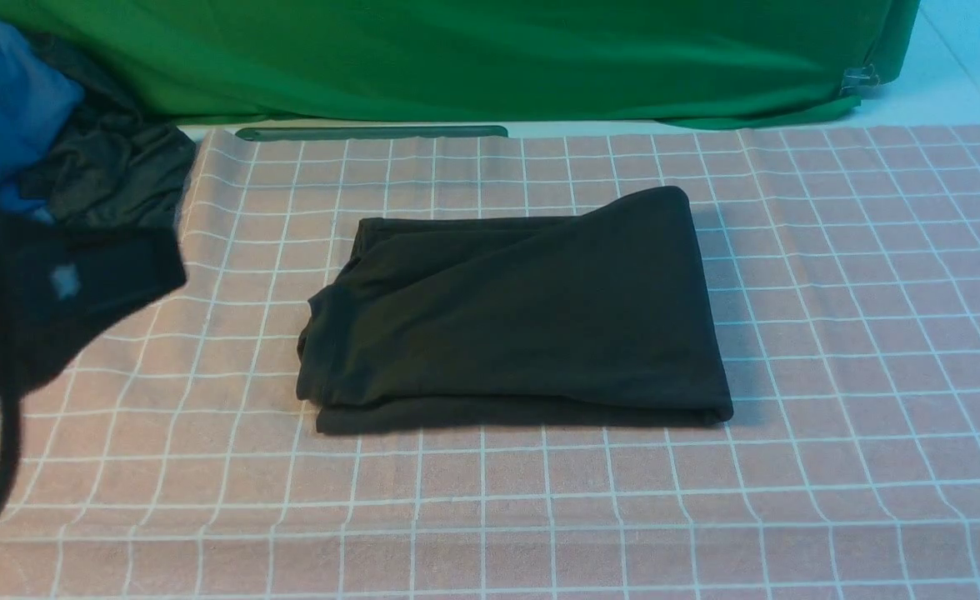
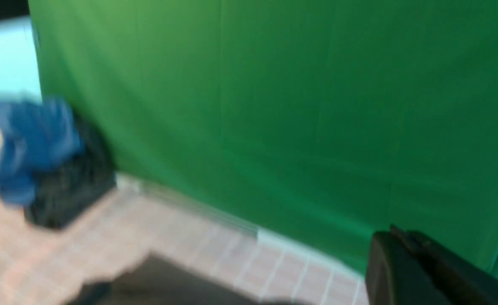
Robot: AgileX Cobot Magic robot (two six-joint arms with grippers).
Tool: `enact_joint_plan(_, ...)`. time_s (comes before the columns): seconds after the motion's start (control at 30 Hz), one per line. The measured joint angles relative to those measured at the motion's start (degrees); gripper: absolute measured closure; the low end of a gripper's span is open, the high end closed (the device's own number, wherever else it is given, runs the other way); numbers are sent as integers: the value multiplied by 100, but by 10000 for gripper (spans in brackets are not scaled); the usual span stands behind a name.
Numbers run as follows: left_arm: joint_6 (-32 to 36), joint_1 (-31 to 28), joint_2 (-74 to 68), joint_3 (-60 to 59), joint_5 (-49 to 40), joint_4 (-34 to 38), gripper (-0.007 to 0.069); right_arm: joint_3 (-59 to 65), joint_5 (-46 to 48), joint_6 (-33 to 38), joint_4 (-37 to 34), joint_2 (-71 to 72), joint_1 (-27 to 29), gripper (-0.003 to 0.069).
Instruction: Fold a long-sleeved shirt over a pink coffee tablecloth.
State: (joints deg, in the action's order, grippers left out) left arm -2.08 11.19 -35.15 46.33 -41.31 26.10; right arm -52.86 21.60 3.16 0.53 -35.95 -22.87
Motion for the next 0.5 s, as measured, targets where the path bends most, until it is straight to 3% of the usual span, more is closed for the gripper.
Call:
enact_joint_plan(0.27, -611, -38, 1934, -1398, 577, -425, 610, 2044, -1715, -44, 31, 2070, 11, 622)
enact_joint_plan(0.5, -659, -38, 2275, -1914, 1357, -446, 610, 2453, -2280, -55, 32, 2590, 11, 610)
